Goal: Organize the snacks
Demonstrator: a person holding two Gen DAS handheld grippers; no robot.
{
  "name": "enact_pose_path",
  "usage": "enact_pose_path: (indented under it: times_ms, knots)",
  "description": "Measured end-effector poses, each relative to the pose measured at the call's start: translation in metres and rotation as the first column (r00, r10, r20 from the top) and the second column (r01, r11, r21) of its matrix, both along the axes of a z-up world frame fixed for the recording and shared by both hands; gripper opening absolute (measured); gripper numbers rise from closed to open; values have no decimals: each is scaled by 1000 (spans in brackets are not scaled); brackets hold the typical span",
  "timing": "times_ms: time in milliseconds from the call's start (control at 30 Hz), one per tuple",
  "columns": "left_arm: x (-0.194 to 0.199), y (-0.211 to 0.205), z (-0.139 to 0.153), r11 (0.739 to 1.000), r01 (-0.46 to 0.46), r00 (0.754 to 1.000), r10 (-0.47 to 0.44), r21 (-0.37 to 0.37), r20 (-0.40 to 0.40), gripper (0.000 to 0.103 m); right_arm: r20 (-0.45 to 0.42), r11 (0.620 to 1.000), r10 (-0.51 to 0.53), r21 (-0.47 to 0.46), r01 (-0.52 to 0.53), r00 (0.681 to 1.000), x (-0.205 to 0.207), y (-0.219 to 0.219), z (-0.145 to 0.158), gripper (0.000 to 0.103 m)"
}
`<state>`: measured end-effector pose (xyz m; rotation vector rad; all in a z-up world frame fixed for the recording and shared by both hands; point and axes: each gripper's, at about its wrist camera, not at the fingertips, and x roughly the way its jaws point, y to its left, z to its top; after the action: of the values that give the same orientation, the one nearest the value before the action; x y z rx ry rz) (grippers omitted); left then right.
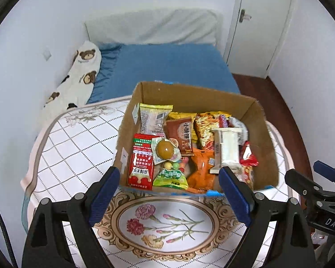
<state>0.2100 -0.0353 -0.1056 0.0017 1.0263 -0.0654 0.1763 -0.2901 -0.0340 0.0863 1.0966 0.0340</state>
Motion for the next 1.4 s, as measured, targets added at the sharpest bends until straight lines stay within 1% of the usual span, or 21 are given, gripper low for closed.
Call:
enact_pose_path:
  times_ms: [167, 300, 467, 700, 867, 933, 1133, 1167, 1200, 1400]
  knots:
    - [-37, 1, 30, 1000, 13, 998, -13, -6, 62, 90, 68, 1000, -3, -4, 3, 998, -42, -1, 33, 102]
    - [-70, 0, 51, 999, 34, 994, -35, 12, 107, 91, 124, 1000, -1, -18, 3, 992, -75, 0, 59, 102]
    - [-97, 5, 65, 999, 35, 992, -36, 4, 117, 91, 180, 999, 10, -37, -3, 984, -111, 4, 88, 103]
    - [-131, 13, 91, 1000, 22, 985, -24, 13, 171, 91, 235, 998, 25, -55, -12, 972, -151, 10, 120, 103]
    - [-148, 16, 104, 1000, 15, 979, -20, 27, 201, 91, 255, 998, 37, -66, -21, 966, -168, 14, 132, 103]
    - [-154, 17, 108, 1000, 12, 979, -15, 18, 206, 91, 258, 997, 39, -74, -21, 965, -173, 15, 135, 103]
    - [-160, 18, 110, 1000, 4, 976, -8, 18, 218, 91, 270, 997, 42, -79, -22, 962, -184, 16, 140, 103]
    - [-159, 18, 109, 1000, 5, 976, -9, 17, 219, 95, 273, 996, 43, -83, -21, 961, -184, 16, 140, 103]
    - [-158, 18, 108, 1000, 6, 976, -9, 15, 219, 102, 272, 996, 45, -89, -22, 961, -183, 17, 139, 103]
    - [-149, 14, 101, 1000, 5, 975, -11, 26, 223, 102, 275, 995, 29, -102, -1, 961, -175, 12, 132, 103]
